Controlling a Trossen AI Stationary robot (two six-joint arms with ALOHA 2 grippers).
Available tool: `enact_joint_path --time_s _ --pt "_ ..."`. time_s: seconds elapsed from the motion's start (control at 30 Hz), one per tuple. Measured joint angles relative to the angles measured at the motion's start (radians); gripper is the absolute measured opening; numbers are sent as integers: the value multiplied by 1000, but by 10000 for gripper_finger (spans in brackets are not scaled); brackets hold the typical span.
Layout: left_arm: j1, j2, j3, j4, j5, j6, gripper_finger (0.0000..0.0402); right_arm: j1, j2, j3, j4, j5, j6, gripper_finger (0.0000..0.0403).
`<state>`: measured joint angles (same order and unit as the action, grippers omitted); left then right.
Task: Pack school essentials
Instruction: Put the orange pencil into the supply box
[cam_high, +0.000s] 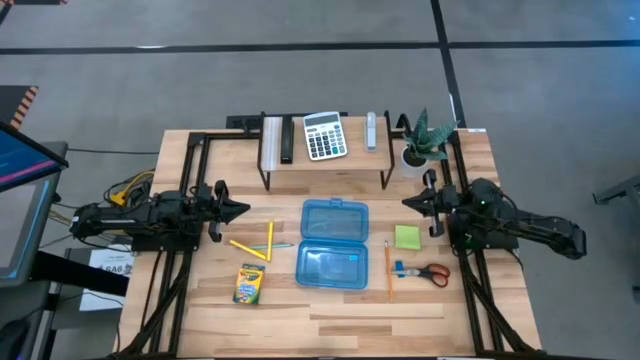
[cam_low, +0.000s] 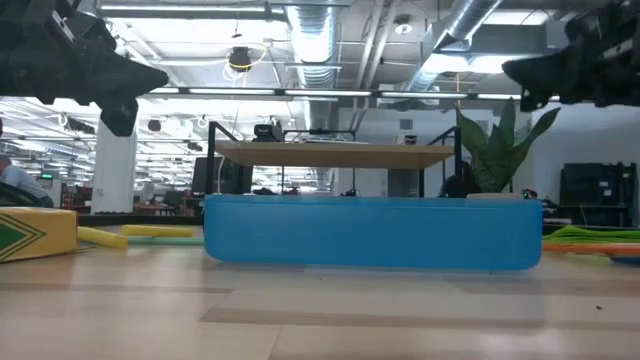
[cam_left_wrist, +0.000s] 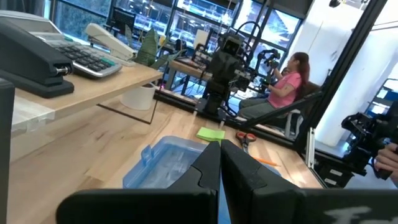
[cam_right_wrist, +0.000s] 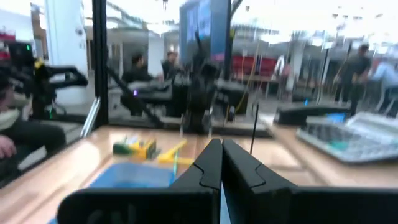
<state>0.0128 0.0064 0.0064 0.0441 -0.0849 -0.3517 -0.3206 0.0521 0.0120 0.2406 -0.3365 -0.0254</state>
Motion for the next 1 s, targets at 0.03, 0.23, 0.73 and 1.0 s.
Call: enact_joint_path --time_s 0.03,0.23,0.73,1.0 --pt "0 0 0 0 0 -5 0 0 0 0 29 3 0 27" --pt "0 0 0 0 6 -11 0 0 0 1 167 72 84 27" --pt "0 0 0 0 0 9 0 0 1 133 53 76 108 29" --pt "0 0 0 0 0 24 0 0 1 137 54 77 112 29"
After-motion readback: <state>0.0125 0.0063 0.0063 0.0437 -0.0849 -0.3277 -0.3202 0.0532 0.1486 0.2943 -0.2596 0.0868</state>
